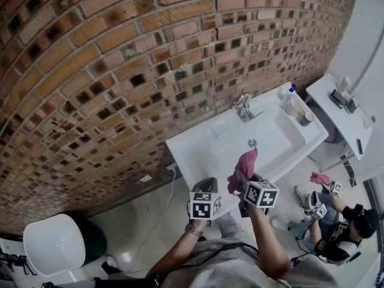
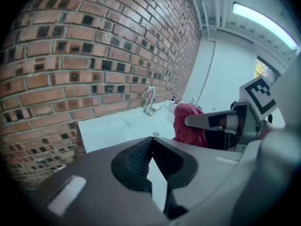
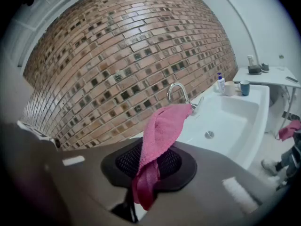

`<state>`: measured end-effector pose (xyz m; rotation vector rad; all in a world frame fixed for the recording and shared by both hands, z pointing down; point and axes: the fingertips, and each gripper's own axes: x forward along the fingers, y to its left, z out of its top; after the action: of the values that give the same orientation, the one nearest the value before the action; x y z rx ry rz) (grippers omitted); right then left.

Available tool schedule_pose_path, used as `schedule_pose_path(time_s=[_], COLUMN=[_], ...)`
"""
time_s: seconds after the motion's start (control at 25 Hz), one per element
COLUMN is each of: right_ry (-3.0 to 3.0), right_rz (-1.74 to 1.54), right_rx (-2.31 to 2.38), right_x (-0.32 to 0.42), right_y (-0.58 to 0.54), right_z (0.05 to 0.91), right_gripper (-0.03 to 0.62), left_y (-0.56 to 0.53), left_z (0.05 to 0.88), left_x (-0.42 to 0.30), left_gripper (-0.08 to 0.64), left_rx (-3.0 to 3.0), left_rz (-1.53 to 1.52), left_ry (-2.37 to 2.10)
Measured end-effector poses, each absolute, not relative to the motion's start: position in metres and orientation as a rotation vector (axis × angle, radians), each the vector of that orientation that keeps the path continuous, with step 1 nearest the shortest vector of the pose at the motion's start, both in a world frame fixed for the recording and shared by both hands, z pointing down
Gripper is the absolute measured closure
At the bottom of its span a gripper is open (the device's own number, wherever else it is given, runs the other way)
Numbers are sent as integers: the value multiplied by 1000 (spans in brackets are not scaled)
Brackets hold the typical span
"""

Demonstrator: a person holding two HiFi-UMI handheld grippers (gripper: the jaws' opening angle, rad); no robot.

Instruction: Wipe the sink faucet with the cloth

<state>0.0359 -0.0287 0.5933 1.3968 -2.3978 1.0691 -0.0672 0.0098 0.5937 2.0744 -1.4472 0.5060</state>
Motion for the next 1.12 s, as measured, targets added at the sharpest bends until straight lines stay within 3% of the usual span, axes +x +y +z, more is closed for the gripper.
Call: schedule_pose_path(time_s=[0.2, 0.52, 0.8, 1.12], right_ry=[-2483, -2180, -2033, -2179], right_rz=[932, 532, 161, 329], right_rx=[1321, 1153, 1034, 723], right_x=[46, 46, 32, 7], right_y=[-171, -323, -346, -305], right_z=[569, 635, 657, 653], right_gripper=[532, 532, 532, 532], left_y=[-60, -104, -145, -181], left_z=[574, 583, 575, 582], left_x=[-65, -89, -105, -89], left_gripper=[545, 545, 545, 545], left_rx=[1992, 1894, 1919, 1962], left_rz=[458, 518, 526, 542], left_ry=[-1537, -1602, -1612, -1539])
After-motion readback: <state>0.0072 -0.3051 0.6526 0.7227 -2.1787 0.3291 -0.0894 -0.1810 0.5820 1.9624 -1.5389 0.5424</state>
